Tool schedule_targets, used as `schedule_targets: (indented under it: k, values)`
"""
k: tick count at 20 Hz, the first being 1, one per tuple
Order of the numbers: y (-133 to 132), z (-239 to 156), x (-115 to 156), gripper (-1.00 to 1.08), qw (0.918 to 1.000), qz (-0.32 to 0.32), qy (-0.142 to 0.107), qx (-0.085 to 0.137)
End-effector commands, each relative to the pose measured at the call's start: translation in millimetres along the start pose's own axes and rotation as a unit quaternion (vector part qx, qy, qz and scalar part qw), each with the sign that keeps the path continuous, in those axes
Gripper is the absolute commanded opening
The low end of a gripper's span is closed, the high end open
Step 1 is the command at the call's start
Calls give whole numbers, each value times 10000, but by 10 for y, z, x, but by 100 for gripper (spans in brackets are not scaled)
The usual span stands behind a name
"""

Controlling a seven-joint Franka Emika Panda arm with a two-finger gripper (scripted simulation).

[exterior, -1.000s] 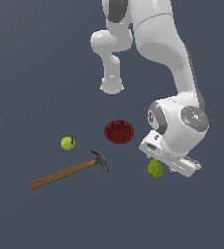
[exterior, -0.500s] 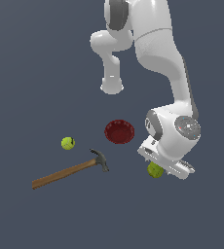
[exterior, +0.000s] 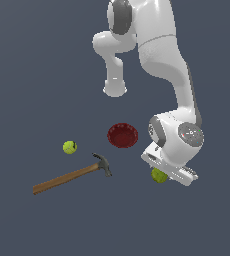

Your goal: Pick up a designated object from a clutter of objects.

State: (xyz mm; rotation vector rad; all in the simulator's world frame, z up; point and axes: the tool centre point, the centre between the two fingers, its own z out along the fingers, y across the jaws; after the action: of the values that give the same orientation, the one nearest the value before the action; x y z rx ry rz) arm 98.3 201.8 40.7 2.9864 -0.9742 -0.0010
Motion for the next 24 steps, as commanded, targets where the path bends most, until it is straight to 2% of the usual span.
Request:
schedule_targets:
  k: [1, 13, 24]
  values:
    - [-1, -1, 4, -100, 10000, 1, 3, 2]
    - [32, -70, -14, -100, 10000, 1, 0, 1]
    - [268, -585, -121, -100, 10000, 1, 0, 1]
